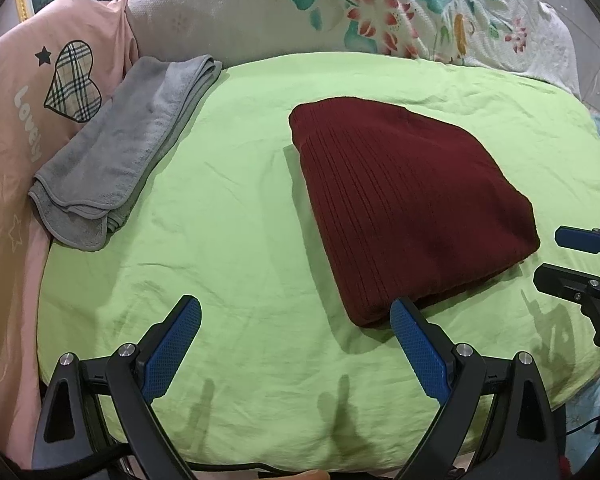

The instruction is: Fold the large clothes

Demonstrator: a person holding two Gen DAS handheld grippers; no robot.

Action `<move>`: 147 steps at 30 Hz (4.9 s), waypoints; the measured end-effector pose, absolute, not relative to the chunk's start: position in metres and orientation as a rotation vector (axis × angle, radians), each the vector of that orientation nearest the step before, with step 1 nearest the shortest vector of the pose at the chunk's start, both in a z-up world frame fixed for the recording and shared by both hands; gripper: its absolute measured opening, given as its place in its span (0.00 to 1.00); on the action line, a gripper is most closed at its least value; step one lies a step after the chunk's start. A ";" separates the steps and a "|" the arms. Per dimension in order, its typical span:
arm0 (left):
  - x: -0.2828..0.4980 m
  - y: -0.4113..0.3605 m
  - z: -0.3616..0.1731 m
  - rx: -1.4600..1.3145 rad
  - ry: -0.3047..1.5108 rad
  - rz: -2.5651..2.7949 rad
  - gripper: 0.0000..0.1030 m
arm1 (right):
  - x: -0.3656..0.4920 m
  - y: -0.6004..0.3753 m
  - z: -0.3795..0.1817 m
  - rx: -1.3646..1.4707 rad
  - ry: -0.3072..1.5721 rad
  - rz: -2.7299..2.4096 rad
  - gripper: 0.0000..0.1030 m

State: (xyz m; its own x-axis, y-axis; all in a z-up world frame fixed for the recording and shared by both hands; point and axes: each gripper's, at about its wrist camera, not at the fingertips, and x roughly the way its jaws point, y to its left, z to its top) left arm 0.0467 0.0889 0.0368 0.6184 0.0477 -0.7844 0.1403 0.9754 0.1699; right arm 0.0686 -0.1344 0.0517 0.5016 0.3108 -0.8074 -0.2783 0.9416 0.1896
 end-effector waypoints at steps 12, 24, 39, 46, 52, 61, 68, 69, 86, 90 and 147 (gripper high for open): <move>0.045 0.086 0.035 0.222 0.910 -0.058 0.93 | 0.071 -0.138 0.051 0.035 0.986 0.356 0.83; 0.046 0.085 0.034 0.216 0.917 -0.057 0.93 | 0.072 -0.138 0.051 0.034 0.987 0.357 0.83; 0.045 0.083 0.034 0.215 0.918 -0.060 0.93 | 0.073 -0.140 0.053 0.039 0.987 0.353 0.83; 0.044 0.082 0.034 0.213 0.920 -0.060 0.93 | 0.073 -0.140 0.052 0.042 0.990 0.353 0.83; 0.042 0.079 0.036 0.208 0.919 -0.063 0.93 | 0.074 -0.139 0.053 0.042 0.987 0.354 0.83; 0.040 0.078 0.036 0.202 0.921 -0.068 0.93 | 0.073 -0.139 0.056 0.044 0.984 0.355 0.83; 0.039 0.077 0.037 0.202 0.920 -0.070 0.93 | 0.073 -0.140 0.058 0.045 0.979 0.358 0.83; 0.038 0.077 0.037 0.202 0.920 -0.070 0.93 | 0.073 -0.140 0.058 0.045 0.979 0.358 0.83; 0.039 0.077 0.040 0.201 0.914 -0.074 0.93 | 0.072 -0.140 0.062 0.045 0.965 0.362 0.83; 0.039 0.077 0.041 0.202 0.912 -0.074 0.93 | 0.071 -0.139 0.063 0.046 0.962 0.361 0.83; 0.057 0.064 0.049 0.217 0.894 -0.071 0.93 | 0.090 -0.140 0.068 0.063 0.938 0.356 0.83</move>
State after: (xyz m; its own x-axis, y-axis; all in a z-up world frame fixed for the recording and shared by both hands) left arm 0.0572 0.0637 0.0491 0.6253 0.0291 -0.7798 0.1514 0.9758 0.1578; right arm 0.0904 -0.1398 0.0681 0.5375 0.3261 -0.7777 -0.2717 0.9400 0.2064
